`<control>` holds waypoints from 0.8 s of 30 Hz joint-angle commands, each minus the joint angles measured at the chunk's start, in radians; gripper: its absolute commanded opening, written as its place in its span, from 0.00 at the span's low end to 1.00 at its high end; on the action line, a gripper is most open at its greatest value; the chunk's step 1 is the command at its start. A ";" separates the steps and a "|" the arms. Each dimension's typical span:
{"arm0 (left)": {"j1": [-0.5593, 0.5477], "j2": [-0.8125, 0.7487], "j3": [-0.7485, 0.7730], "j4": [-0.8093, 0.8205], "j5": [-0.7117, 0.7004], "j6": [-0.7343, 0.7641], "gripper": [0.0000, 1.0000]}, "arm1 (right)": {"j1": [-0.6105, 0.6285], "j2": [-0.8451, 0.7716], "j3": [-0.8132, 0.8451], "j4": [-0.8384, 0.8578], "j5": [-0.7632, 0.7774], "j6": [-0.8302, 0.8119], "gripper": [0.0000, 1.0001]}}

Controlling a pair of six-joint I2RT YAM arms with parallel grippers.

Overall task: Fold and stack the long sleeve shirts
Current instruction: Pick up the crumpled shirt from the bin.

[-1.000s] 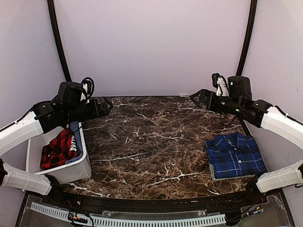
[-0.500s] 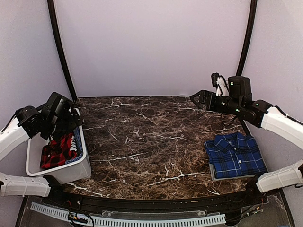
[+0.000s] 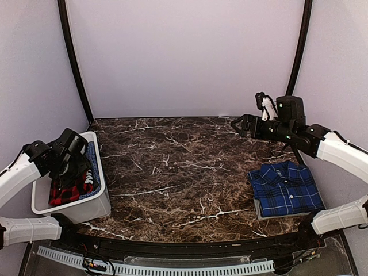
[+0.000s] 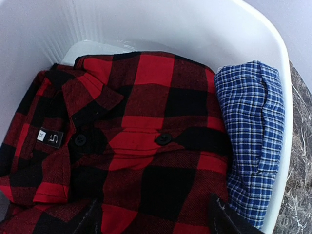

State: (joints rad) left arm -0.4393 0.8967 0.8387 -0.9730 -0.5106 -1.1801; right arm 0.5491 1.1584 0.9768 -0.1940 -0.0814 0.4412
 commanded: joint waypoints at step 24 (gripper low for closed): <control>0.047 -0.043 0.114 0.200 -0.045 0.290 0.00 | 0.006 -0.007 0.038 0.008 -0.020 -0.007 0.99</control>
State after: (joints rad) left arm -0.4007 0.8791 0.8368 -0.7864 -0.5018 -1.0176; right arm 0.5491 1.1500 0.9707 -0.1978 -0.0906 0.4416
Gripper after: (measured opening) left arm 0.008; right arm 0.986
